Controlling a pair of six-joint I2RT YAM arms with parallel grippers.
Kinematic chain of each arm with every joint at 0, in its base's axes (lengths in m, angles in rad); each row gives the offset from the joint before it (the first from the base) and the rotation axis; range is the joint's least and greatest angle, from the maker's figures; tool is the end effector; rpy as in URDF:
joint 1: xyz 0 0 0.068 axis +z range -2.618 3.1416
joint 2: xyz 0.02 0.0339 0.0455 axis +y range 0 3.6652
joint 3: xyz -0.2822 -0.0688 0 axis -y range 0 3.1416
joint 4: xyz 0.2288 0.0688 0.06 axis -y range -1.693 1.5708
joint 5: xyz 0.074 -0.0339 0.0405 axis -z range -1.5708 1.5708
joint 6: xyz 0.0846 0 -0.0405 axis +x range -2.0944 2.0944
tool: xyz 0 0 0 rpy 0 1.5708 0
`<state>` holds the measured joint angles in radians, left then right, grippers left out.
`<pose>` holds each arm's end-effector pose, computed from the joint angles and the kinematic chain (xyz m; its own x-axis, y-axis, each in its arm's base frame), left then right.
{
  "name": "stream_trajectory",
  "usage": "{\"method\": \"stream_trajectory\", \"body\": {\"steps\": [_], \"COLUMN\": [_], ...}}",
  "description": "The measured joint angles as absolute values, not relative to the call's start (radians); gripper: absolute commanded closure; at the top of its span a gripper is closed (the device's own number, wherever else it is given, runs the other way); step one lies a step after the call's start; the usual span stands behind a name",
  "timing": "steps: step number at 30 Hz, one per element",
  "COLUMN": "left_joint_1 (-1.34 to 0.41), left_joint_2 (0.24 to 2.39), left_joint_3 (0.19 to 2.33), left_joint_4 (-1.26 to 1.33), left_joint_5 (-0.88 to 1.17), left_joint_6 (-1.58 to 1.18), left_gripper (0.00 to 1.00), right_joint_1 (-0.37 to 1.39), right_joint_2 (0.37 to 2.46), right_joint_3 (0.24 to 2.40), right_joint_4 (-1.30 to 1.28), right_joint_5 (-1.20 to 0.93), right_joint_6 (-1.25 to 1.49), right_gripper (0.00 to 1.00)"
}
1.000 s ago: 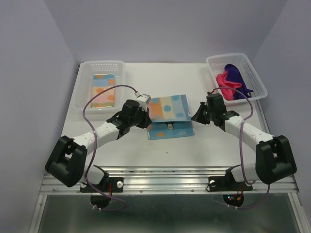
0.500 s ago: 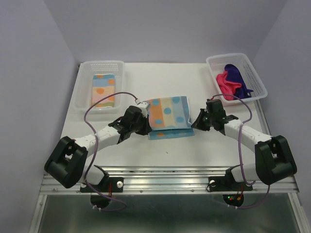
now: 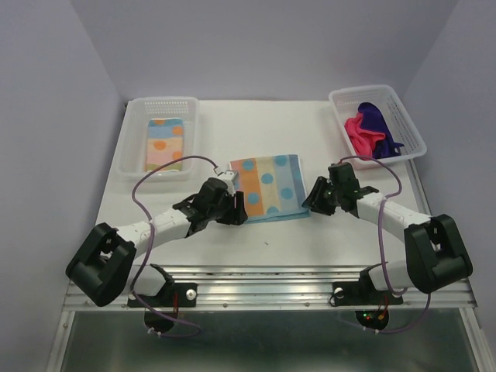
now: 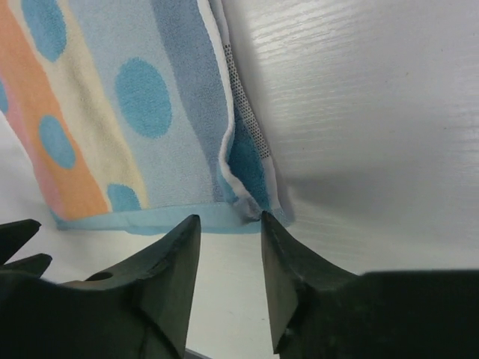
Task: Fold and stack the towels
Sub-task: Fold the towel
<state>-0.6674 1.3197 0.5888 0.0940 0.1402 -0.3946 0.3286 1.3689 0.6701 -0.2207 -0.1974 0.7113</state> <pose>0.2182 -0.1870 0.1850 -0.7007 0.0675 -0.7102 0.4677 0.7953 -0.3858 0.2524 0.1036 0.1639 -0.8503 0.3864 -0.3574 0.1664 0.8415 0.5139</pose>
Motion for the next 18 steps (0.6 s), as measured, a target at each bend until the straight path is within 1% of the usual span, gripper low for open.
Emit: {"method": "stream_trajectory", "body": {"steps": [1, 2, 4, 5, 6, 8, 9, 10, 15, 18], "left_joint_1": [-0.674, -0.684, -0.706, -0.718, -0.729, -0.746, -0.752, -0.754, -0.746, -0.683], "left_joint_2": [1.305, 1.289, 1.266, 1.258, 1.247, 1.224, 1.209, 1.198, 1.181, 1.23], "left_joint_3": [0.582, 0.578, 0.577, 0.577, 0.577, 0.577, 0.577, 0.578, 0.638, 0.725], "left_joint_4": [0.091, 0.084, 0.076, 0.072, 0.066, 0.049, 0.039, 0.029, -0.025, -0.036], "left_joint_5": [0.131, 0.124, 0.105, 0.097, 0.087, 0.07, 0.06, 0.04, -0.064, -0.092], "left_joint_6": [-0.408, -0.417, -0.44, -0.441, -0.453, -0.465, -0.472, -0.478, -0.499, -0.499], "left_gripper": [0.27, 0.2, 0.07, 0.05, 0.01, 0.01, 0.01, 0.01, 0.01, 0.01], "right_joint_1": [0.329, 0.329, 0.329, 0.329, 0.329, 0.329, 0.329, 0.329, 0.329, 0.329], "right_joint_2": [1.367, 1.366, 1.35, 1.335, 1.317, 1.28, 1.261, 1.249, 1.262, 1.322], "right_joint_3": [0.67, 0.67, 0.662, 0.659, 0.657, 0.657, 0.657, 0.657, 0.692, 0.778], "right_joint_4": [-0.226, -0.231, -0.245, -0.255, -0.272, -0.296, -0.304, -0.311, -0.331, -0.326], "right_joint_5": [-0.193, -0.19, -0.178, -0.174, -0.167, -0.153, -0.144, -0.136, -0.12, -0.118], "right_joint_6": [0.712, 0.709, 0.71, 0.707, 0.704, 0.694, 0.685, 0.675, 0.63, 0.601], "right_gripper": [0.45, 0.4, 0.36, 0.33, 0.27, 0.22, 0.16, 0.01, 0.0, 0.0]}}
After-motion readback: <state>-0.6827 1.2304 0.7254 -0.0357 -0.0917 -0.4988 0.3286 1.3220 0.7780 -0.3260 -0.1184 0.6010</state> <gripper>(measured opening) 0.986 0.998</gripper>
